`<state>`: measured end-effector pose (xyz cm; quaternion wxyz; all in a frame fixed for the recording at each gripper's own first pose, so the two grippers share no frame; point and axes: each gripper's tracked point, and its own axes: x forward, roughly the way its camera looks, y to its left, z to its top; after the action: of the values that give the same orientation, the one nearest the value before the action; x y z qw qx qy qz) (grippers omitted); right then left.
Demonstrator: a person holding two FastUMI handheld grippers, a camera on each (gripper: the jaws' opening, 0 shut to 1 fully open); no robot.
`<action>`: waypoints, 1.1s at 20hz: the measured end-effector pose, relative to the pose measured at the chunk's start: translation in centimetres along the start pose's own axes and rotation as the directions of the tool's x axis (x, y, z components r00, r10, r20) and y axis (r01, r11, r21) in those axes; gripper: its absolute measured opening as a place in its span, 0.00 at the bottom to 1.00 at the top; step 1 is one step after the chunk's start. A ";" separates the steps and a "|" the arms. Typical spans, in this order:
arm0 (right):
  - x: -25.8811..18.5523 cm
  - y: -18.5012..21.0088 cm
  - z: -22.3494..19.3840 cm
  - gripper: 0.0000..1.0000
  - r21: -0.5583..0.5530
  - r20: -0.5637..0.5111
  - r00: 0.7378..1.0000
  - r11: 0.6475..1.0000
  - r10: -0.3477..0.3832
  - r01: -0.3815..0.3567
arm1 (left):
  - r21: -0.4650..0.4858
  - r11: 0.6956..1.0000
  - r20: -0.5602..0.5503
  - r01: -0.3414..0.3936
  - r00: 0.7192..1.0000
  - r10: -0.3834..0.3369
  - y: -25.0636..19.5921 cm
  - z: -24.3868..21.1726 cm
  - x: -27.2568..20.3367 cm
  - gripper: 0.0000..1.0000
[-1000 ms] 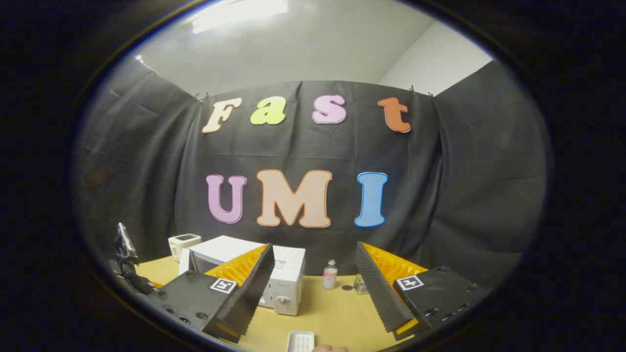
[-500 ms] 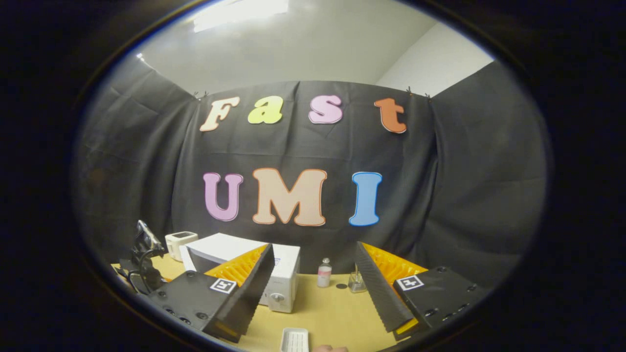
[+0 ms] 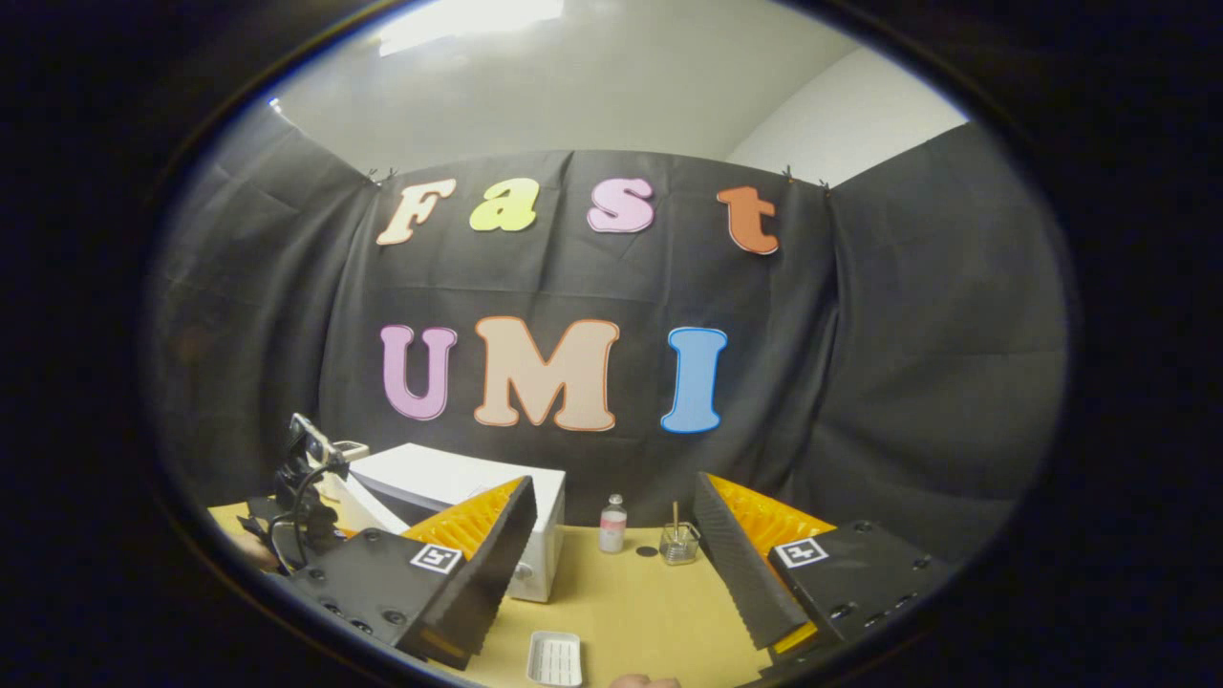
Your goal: Open the microwave oven with the left hand, put the food in, and close the microwave oven.
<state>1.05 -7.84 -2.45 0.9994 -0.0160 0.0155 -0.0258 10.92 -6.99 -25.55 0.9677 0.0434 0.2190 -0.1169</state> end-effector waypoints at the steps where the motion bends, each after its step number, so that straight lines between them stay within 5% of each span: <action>1: 0.0 -0.1 0.0 0.96 0.000 0.001 1.000 1.000 -0.003 0.003 | -0.002 1.000 0.000 0.002 1.000 -0.002 -0.1 0.3 0.6 0.00; 7: 0.2 -1.2 -0.3 0.96 -0.010 -0.006 1.000 1.000 -0.026 0.026 | -0.060 0.998 0.009 0.001 1.000 -0.001 -0.5 1.6 4.1 0.00; 22: 1.2 -1.9 -1.7 0.96 -0.030 -0.036 0.999 0.999 -0.041 0.040 | 0.005 1.000 0.054 0.016 0.998 -0.016 -1.5 4.1 8.7 0.00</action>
<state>2.05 -9.85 -4.09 0.9979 -0.0302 0.0336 -0.0460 19.89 -10.83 -25.72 0.9722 0.0404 0.1927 -0.1264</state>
